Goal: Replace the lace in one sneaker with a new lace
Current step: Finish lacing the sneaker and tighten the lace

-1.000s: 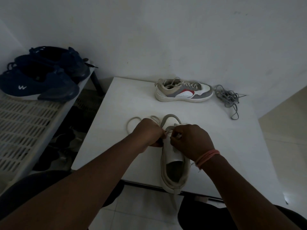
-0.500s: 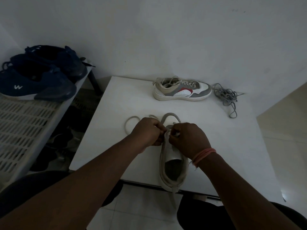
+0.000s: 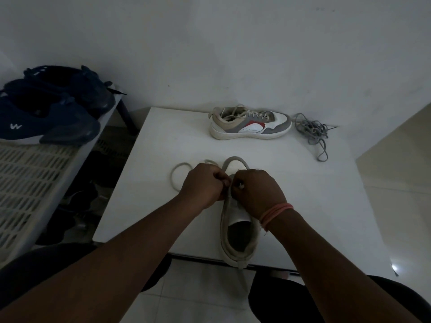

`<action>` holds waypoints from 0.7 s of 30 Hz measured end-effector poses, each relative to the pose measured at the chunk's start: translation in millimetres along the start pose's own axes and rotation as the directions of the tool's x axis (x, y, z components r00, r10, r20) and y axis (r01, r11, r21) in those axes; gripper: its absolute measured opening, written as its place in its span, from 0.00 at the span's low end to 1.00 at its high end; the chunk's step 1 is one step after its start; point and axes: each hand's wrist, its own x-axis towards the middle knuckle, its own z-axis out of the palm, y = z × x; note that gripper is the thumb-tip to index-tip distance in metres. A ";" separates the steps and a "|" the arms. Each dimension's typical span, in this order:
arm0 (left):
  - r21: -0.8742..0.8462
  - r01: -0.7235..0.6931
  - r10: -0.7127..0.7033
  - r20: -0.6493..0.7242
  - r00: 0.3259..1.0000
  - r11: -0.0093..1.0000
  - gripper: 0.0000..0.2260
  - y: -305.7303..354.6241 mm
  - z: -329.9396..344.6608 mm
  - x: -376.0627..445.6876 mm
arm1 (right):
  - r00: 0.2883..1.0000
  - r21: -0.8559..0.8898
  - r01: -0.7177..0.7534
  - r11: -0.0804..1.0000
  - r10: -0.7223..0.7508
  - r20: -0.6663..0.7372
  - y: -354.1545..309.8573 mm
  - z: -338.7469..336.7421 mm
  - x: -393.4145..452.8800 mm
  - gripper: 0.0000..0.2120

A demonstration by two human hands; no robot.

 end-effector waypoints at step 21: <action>0.792 -0.228 -0.095 0.338 0.937 0.566 0.17 33.7 -35.8 -6.9 | 0.935 0.130 -0.352 0.927 0.342 0.092 14.4 -5.3 -7.4 0.16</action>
